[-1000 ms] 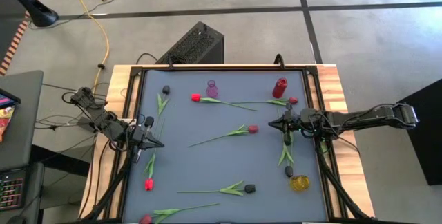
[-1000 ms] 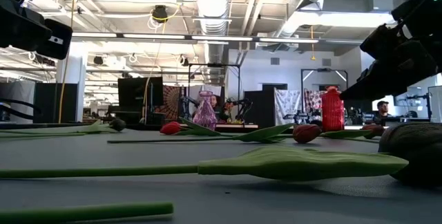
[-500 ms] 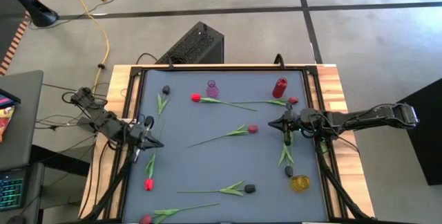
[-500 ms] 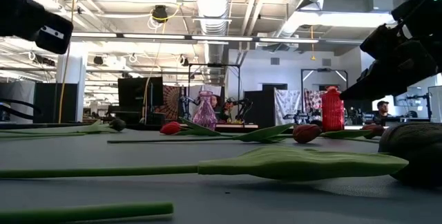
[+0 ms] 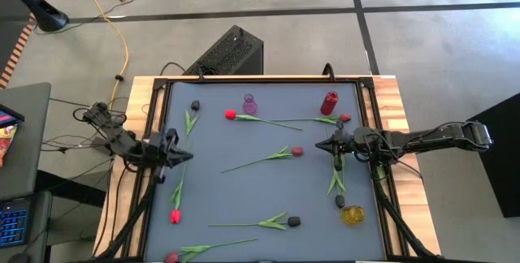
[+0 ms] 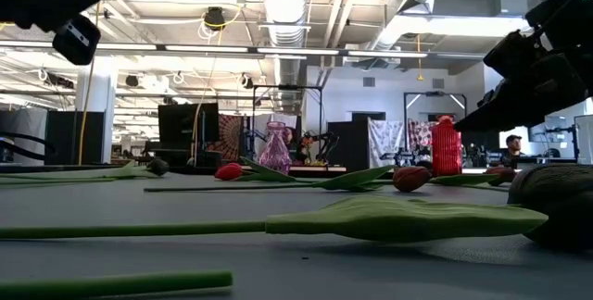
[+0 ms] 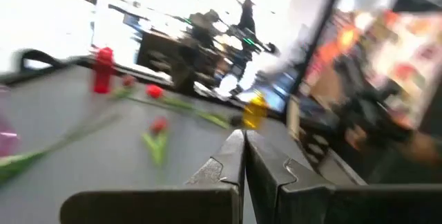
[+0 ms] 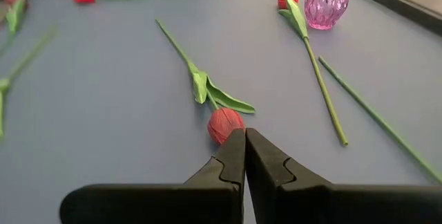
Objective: Sort flowers into vase by color
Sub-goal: Put the middle pink flower into the purple vase
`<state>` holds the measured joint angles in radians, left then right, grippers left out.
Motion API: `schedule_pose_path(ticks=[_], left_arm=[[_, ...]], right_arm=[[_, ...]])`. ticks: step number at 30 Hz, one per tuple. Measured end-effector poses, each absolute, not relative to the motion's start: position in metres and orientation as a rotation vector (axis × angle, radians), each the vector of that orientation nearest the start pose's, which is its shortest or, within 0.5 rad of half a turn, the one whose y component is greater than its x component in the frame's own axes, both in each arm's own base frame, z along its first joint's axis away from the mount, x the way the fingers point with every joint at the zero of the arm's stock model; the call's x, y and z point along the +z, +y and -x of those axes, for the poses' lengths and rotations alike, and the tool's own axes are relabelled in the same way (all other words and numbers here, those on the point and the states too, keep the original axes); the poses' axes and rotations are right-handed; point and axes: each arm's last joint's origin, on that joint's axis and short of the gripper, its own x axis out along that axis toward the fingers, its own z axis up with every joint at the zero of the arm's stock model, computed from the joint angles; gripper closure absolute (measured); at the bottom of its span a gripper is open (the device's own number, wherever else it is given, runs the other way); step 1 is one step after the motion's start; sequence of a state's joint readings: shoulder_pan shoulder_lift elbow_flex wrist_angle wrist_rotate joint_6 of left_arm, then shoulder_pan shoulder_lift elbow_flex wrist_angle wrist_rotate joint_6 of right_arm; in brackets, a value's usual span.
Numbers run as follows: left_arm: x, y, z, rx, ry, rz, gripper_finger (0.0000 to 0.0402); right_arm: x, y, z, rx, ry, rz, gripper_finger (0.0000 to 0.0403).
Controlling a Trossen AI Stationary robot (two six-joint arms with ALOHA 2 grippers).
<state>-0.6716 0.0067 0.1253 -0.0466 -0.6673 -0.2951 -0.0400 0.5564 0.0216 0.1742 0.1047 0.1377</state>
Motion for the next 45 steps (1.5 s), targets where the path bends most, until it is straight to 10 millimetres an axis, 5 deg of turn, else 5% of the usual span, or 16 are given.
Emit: schedule_pose_path(ticks=[11,19,26,37,45], left_arm=[[0.215,-0.023,-0.072,0.405,-0.218,0.428,0.0401],[0.229,-0.018,-0.072,0.332,-0.316,0.24,0.0401],[0.225,-0.013,-0.078,0.414,-0.262,0.092,0.039],[0.231,-0.015,-0.093,0.457,-0.151,0.014,0.0265],[0.255,-0.022,-0.111,0.465,0.049,-0.013,0.0219]], right_arm=[[0.174,-0.01,-0.137,-0.164,0.16,-0.136,0.0365],[0.224,-0.016,-0.156,-0.202,0.237,-0.099,0.0365],[0.249,-0.027,-0.194,-0.237,0.348,-0.056,0.0338],[0.244,-0.054,-0.287,-0.275,0.686,-0.061,0.0224],[0.212,-0.088,-0.345,-0.195,0.825,-0.041,0.018]])
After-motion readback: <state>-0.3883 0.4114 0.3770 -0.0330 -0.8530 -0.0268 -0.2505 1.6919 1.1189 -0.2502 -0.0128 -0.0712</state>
